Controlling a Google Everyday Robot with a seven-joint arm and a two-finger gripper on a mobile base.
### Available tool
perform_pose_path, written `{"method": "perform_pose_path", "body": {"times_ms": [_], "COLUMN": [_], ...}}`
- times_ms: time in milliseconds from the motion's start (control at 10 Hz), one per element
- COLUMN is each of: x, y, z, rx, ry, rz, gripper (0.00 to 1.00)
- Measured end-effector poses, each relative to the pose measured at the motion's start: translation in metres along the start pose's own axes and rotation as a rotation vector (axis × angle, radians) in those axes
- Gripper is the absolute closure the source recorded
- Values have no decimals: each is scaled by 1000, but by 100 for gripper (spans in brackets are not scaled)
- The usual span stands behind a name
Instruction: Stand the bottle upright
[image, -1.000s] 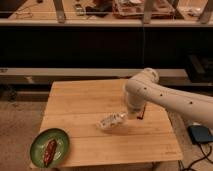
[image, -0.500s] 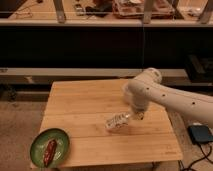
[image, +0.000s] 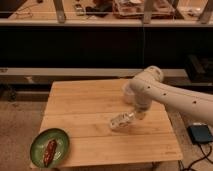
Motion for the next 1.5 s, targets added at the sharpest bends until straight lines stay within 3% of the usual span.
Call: {"method": "perform_pose_path", "body": {"times_ms": [600,1100,1500], "x": [15,41,51], "y": [1,-3,0], "z": [-6,0,-3], "rx": [8,15,-4], "ry": [-67,-92,-123], "rz": [-86,-137,-158], "gripper": [76,76,76]}}
